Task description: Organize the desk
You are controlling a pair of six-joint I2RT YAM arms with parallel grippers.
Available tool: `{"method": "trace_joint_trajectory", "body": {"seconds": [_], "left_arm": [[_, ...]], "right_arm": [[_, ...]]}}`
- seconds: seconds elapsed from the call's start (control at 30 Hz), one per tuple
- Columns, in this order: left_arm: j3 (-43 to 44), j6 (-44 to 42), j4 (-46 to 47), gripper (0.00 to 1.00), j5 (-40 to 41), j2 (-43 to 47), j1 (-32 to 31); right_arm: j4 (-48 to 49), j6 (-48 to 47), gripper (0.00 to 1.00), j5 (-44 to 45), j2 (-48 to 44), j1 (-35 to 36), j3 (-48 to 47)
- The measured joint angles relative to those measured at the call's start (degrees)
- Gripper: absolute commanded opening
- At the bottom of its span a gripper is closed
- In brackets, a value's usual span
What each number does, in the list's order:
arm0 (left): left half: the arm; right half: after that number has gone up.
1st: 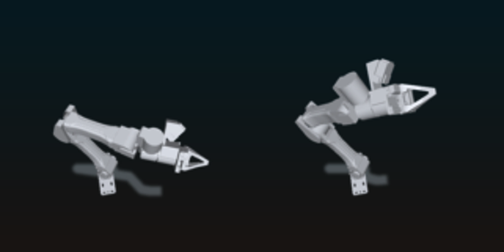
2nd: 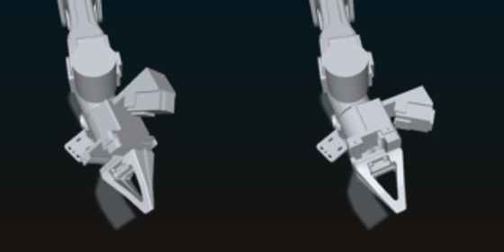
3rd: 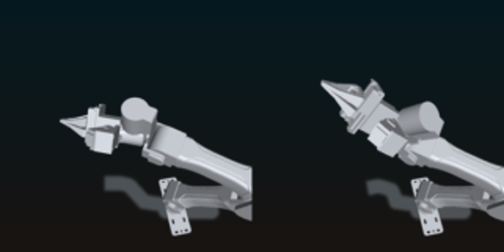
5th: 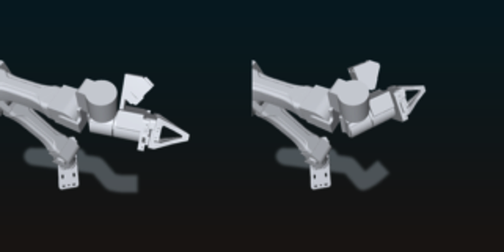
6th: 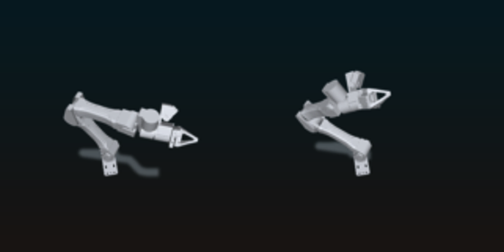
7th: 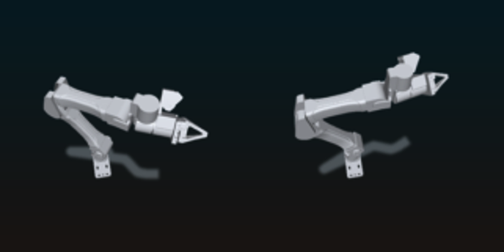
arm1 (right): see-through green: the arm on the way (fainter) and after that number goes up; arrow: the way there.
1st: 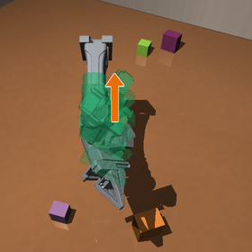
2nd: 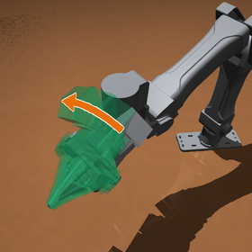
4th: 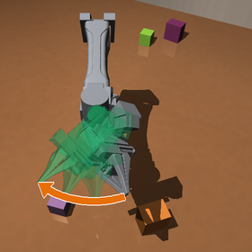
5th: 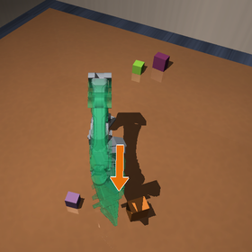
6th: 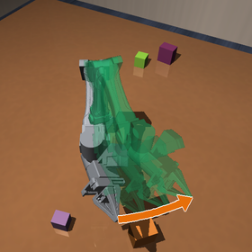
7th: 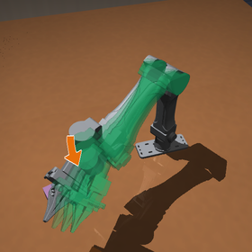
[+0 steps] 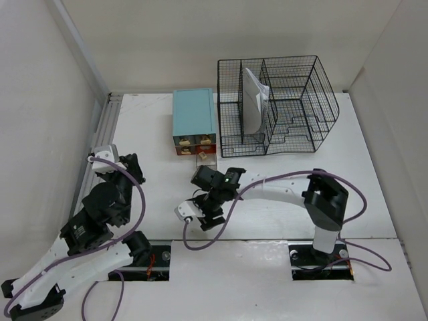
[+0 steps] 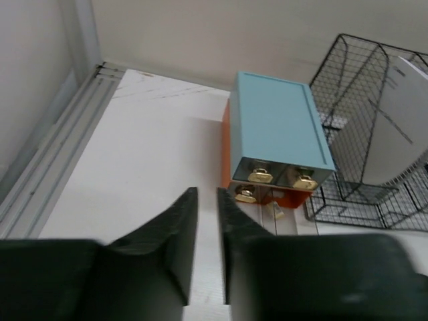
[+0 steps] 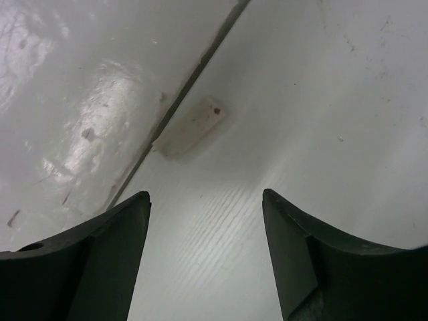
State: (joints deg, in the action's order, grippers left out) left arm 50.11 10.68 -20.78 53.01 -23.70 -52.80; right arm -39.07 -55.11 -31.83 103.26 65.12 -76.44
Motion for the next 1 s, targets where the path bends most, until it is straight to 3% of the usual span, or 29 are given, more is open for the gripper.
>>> {"method": "trace_joint_trajectory", "body": {"seconds": [0.03, 0.27, 0.57, 1.0], "left_arm": [[-1.2, -0.1, 1.1, 0.0, 1.5, 0.2, 0.0], [-6.3, -2.8, 7.5, 0.0, 7.1, 4.2, -0.4], [-9.9, -6.5, 13.2, 0.0, 10.5, 14.6, -2.2], [-9.4, -6.2, 12.7, 0.0, 8.9, 9.5, -2.2]], "right_arm": [[1.0, 0.9, 0.7, 0.3, 1.0, 0.1, -0.1], [5.6, 7.1, 0.68, 3.4, 7.6, 0.3, -3.2], [6.8, 14.2, 0.68, 3.7, 9.0, 3.5, -3.5], [11.7, 28.6, 0.65, 6.8, 8.4, 5.4, 1.0]]}}
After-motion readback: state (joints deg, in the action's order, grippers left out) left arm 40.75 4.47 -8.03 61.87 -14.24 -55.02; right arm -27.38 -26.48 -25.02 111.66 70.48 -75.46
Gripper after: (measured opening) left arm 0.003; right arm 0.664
